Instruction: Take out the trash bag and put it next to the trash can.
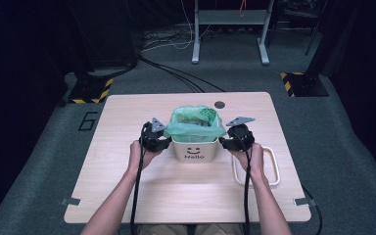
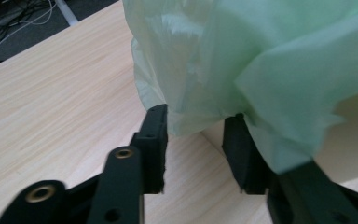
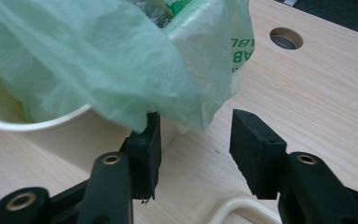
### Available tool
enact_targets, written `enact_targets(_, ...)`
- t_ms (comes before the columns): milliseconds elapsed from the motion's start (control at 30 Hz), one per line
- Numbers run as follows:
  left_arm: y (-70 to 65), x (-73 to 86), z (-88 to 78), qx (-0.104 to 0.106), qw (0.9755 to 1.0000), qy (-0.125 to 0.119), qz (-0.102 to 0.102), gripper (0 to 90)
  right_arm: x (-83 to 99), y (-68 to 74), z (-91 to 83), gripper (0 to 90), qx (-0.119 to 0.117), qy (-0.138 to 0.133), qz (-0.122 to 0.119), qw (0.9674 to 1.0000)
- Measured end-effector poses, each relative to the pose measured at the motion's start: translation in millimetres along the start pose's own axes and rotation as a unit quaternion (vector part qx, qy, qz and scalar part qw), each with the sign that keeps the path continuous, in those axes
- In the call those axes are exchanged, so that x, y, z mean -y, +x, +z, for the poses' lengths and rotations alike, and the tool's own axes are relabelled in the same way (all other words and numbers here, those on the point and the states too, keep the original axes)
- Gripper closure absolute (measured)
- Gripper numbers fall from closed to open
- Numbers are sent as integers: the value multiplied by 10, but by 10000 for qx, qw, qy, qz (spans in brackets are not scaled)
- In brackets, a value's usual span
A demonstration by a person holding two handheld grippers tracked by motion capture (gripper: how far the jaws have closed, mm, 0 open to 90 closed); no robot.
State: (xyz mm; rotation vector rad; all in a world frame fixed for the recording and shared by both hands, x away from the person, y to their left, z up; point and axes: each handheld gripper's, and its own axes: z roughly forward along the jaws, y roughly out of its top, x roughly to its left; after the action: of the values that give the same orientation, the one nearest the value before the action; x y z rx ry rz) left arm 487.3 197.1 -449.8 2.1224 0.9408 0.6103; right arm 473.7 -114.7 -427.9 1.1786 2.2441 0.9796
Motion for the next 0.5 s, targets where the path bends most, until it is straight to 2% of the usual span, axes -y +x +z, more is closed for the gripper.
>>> enact_targets(67, 15, 12, 24, 18, 9999, -85, -57, 676, -6, -21, 35, 597, -37, -58, -36, 10000)
enact_targets(167, 48, 10, 3, 8, 9996, -274, -92, 822, -20, -52, 54, 799, -76, -176, -71, 9998)
enact_targets(233, 75, -17, -40, 50, 9989, -425, -178, 892, -38, -64, 29, 873, -85, -313, -70, 9994)
enact_targets(267, 88, -40, -72, 106, 9986, -483, -183, 899, -55, -72, 6, 895, -114, -383, -77, 9992)
enact_targets(400, 113, -173, -210, 67, 9974, -702, -145, 900, -155, -73, -123, 900, -85, -599, -116, 9981)
enact_targets(500, 126, -309, -327, 58, 9966, -816, -22, 900, -264, -61, -244, 900, -76, -721, -141, 9973)
